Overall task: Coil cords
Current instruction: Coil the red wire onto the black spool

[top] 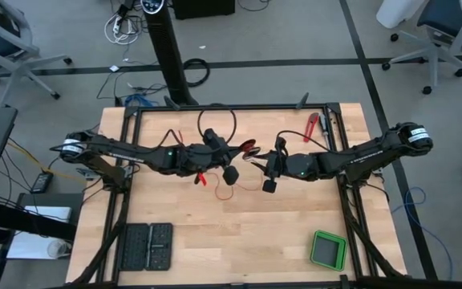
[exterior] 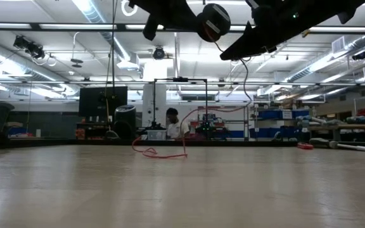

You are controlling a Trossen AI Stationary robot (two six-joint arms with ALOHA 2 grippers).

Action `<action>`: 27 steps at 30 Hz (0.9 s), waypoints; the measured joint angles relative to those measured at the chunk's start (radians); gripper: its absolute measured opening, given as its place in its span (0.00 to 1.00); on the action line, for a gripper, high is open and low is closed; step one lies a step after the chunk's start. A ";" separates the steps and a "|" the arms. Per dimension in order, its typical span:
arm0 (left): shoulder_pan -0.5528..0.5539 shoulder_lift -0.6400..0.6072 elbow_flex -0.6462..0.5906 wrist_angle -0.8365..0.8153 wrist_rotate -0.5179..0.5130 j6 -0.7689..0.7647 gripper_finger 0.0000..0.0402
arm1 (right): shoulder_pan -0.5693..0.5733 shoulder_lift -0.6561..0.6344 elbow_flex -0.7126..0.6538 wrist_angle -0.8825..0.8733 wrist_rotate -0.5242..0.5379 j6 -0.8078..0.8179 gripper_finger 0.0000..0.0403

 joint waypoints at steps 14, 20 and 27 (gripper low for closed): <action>0.000 -0.046 0.000 -0.055 -0.013 0.000 0.00 | 0.002 0.000 -0.013 -0.011 -0.004 -0.020 0.22; 0.000 -0.046 0.000 -0.055 -0.014 0.001 0.00 | 0.000 0.004 -0.017 -0.029 -0.003 -0.020 0.22; 0.000 -0.046 0.000 -0.058 -0.014 0.019 0.00 | 0.000 0.003 -0.017 -0.055 0.004 -0.027 0.21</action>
